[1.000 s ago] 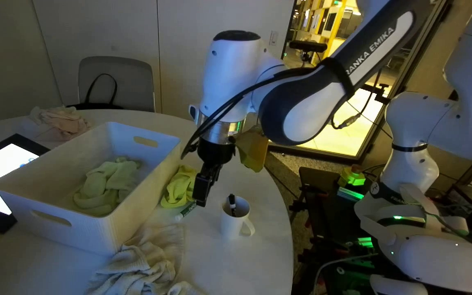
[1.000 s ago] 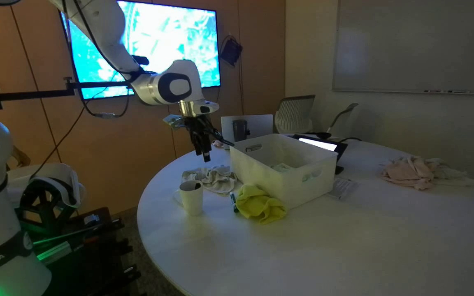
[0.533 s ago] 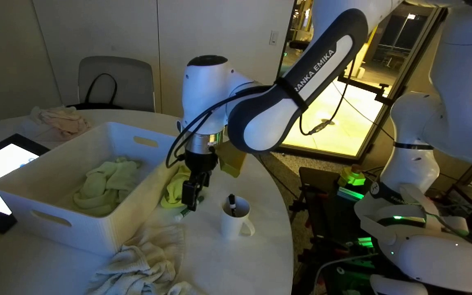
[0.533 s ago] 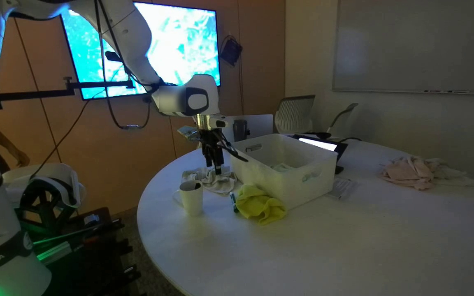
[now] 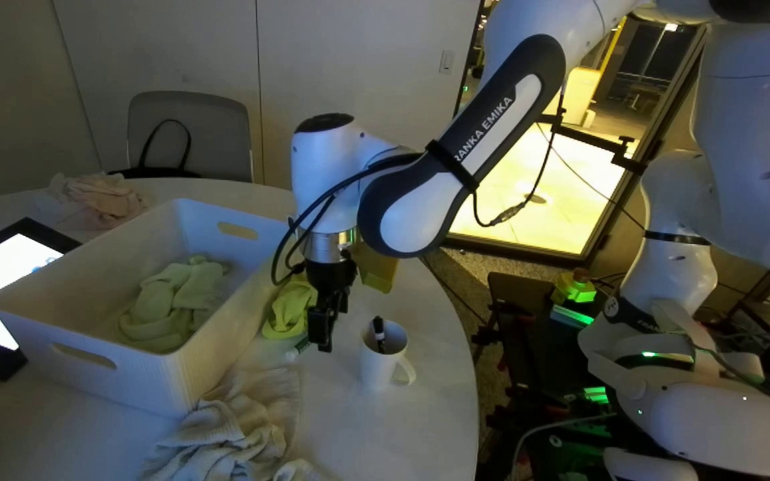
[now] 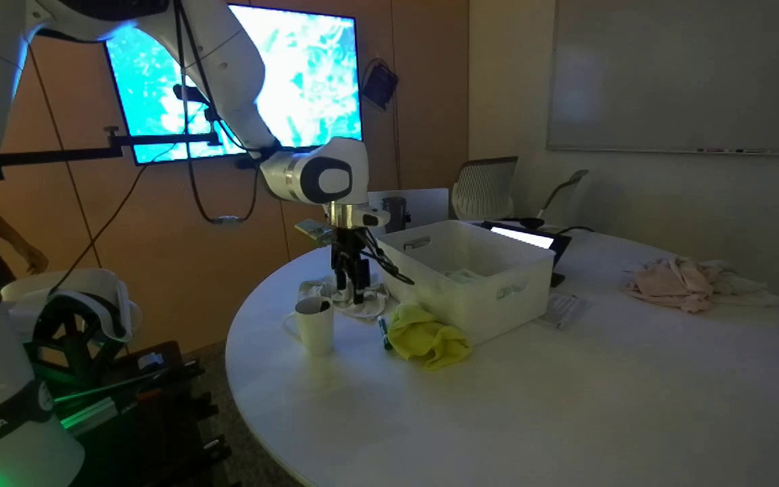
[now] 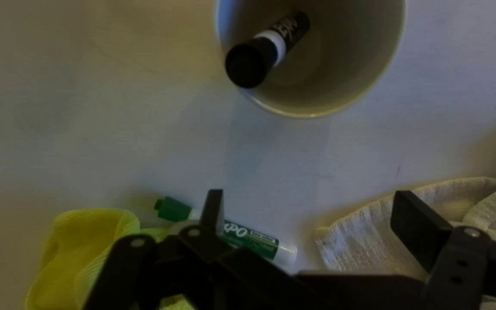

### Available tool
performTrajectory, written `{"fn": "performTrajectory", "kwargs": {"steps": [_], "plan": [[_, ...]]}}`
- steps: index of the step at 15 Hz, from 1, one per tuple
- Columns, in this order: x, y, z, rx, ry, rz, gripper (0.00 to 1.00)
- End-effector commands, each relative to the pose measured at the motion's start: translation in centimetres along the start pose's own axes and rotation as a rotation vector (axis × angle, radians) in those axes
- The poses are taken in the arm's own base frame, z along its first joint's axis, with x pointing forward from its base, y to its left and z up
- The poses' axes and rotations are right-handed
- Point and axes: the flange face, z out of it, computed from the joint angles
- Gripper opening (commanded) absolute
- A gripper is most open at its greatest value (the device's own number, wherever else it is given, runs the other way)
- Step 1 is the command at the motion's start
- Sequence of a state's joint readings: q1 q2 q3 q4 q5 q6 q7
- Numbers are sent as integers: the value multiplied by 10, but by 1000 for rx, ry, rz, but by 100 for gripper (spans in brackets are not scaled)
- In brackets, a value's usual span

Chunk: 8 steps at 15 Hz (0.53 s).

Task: Put the green towel in the basket, then put the two markers in the cup, then put the other green towel in the basket, then the black tape in the cup, then the white towel in the basket

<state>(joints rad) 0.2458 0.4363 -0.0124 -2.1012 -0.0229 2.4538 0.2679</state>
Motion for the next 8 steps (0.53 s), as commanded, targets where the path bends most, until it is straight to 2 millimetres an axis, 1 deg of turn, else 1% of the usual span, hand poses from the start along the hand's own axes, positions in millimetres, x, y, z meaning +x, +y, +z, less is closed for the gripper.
{"fn": "performTrajectory", "kwargs": {"steps": [1, 5, 8], "plan": [[7, -2, 12, -15, -42, -78, 100], [9, -4, 29, -25, -65, -167, 100], [12, -5, 37, -37, -74, -219, 100]]}}
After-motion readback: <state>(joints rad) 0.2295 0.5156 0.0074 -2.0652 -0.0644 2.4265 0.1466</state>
